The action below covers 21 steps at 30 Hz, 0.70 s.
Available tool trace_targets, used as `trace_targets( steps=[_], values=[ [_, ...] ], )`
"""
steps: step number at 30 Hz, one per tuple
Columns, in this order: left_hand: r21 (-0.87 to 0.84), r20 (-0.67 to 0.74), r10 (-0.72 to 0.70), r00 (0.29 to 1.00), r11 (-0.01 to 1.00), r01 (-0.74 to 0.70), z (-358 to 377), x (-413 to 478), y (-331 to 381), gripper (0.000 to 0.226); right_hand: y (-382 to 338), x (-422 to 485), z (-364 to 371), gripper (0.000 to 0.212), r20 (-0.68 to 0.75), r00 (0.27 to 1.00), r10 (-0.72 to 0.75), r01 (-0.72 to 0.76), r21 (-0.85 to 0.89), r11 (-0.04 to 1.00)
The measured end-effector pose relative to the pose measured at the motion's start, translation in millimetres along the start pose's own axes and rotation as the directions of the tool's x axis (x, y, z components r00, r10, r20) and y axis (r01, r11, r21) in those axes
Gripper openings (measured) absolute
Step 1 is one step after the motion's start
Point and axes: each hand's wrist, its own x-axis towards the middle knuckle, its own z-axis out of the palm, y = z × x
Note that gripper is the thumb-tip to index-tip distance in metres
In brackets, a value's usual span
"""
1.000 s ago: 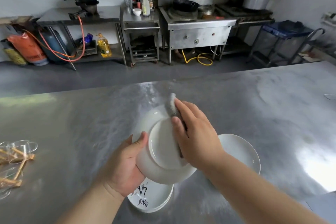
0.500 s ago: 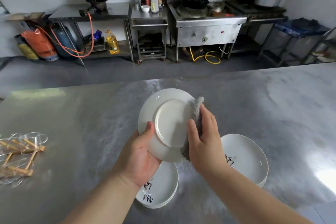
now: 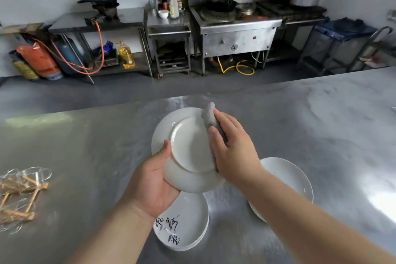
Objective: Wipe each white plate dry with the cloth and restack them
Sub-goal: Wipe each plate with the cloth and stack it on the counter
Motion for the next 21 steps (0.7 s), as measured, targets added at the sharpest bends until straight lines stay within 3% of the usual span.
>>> trace_targets(
  steps=[1, 3, 8, 10, 14, 17, 19, 21],
  values=[
    [-0.008, -0.026, 0.002, 1.000, 1.000, -0.003, 1.9, 0.6, -2.9, 0.058, 2.2, -14.8, 13.6, 0.054, -0.069, 0.993, 0.095, -0.090, 0.070, 0.993],
    [-0.032, -0.082, -0.006, 0.997, 0.999, 0.003, 4.6, 0.2, -11.3, 0.060, 5.7, -33.5, 30.1, 0.063, -0.079, 0.976, 0.201, -0.193, 0.098, 0.976],
    [-0.011, -0.136, 0.043, 0.990, 0.999, -0.045, 13.3, -1.1, -13.2, 0.060, 10.8, 23.3, -4.1, 0.043, 0.013, 0.995, 0.094, -0.094, -0.014, 0.995],
    [0.002, -0.143, 0.073, 0.987, 0.997, -0.074, 17.6, 3.2, -9.2, 0.060, 9.6, 38.2, -11.7, 0.044, 0.047, 0.989, 0.138, -0.139, 0.025, 0.990],
    [0.026, -0.164, 0.084, 0.983, 0.996, -0.081, 23.1, 10.8, -10.7, 0.062, 9.7, -1.2, 21.7, 0.045, -0.091, 0.958, 0.270, -0.255, 0.154, 0.955],
    [0.052, -0.091, 0.063, 0.994, 0.997, -0.059, 20.0, 9.2, -20.2, 0.064, 10.6, -24.4, 34.4, 0.044, -0.085, 0.914, 0.396, -0.358, 0.288, 0.888],
    [-0.007, -0.018, 0.037, 0.999, 0.999, -0.037, 12.6, 7.2, -18.4, 0.068, 19.6, -2.1, 19.1, 0.039, -0.102, 0.934, 0.342, -0.324, 0.161, 0.932],
    [-0.067, 0.037, 0.021, 0.999, 0.998, -0.019, 3.5, 6.4, -7.2, 0.067, 21.1, 25.6, -5.9, 0.029, -0.022, 0.978, 0.208, -0.209, -0.023, 0.978]
  ],
)
